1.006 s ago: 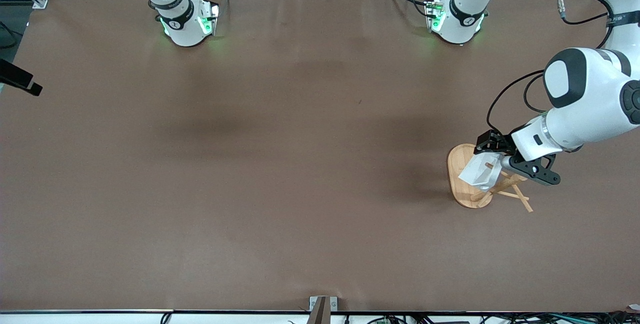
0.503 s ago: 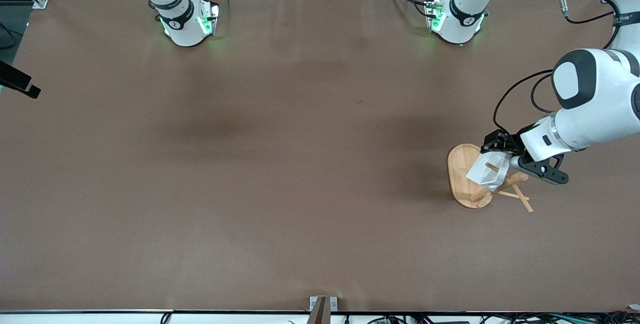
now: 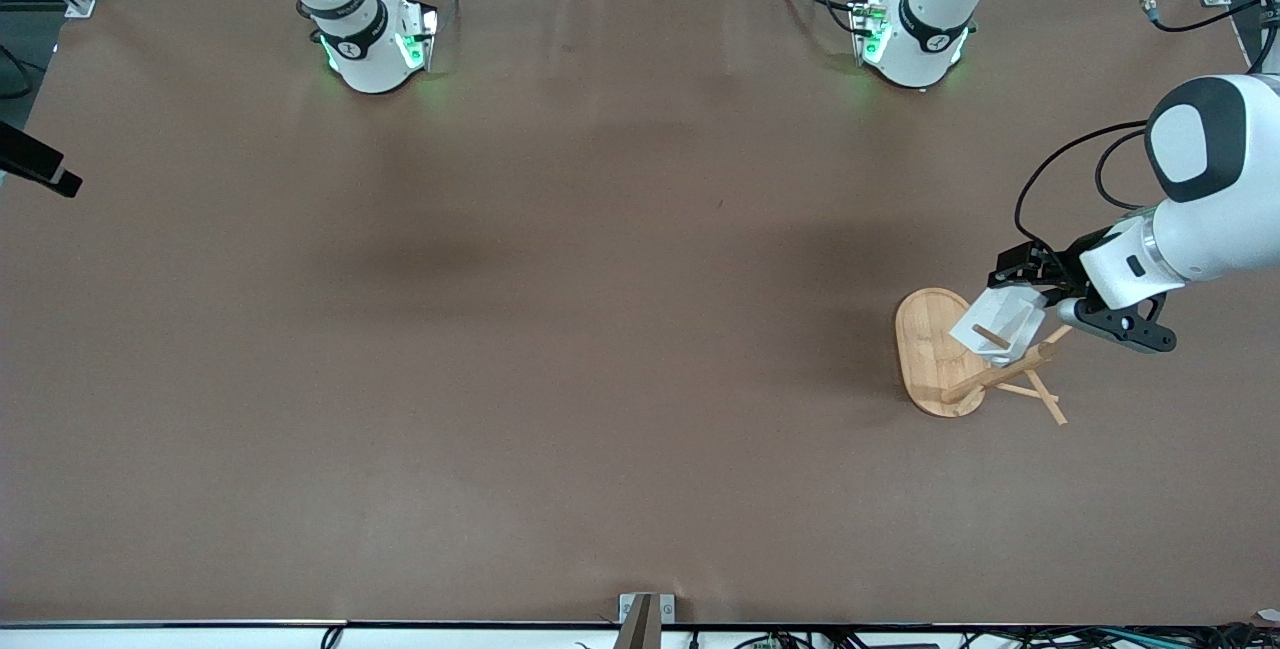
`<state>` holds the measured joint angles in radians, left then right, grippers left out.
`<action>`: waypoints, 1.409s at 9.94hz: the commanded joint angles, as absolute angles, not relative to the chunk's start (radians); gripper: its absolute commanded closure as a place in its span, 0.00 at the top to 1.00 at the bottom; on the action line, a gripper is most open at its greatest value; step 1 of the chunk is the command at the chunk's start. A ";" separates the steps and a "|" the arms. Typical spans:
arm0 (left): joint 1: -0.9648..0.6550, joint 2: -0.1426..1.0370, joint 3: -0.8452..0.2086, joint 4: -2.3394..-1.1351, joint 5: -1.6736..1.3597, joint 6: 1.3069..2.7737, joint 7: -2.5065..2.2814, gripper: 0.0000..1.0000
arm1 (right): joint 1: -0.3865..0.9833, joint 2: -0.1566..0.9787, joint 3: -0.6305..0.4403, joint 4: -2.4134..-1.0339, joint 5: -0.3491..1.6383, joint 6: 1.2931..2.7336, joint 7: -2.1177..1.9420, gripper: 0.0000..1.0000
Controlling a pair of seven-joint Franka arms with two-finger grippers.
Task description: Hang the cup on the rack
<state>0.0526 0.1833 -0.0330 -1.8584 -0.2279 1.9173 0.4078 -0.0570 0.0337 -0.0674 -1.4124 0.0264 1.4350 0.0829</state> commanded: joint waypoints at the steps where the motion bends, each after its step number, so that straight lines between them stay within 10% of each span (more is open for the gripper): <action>1: 0.051 0.184 -0.028 -1.872 -0.221 1.887 0.400 1.00 | -0.063 0.015 -0.064 -1.440 0.018 1.443 0.046 1.00; 11: -0.015 -0.115 -0.114 -1.869 -0.032 1.793 -0.051 1.00 | -0.058 0.015 -0.064 -1.437 -0.014 1.434 0.035 1.00; 14: -0.037 -0.020 -0.107 -1.569 -0.026 1.575 -0.049 1.00 | -0.057 0.015 -0.064 -1.437 -0.011 1.434 0.037 1.00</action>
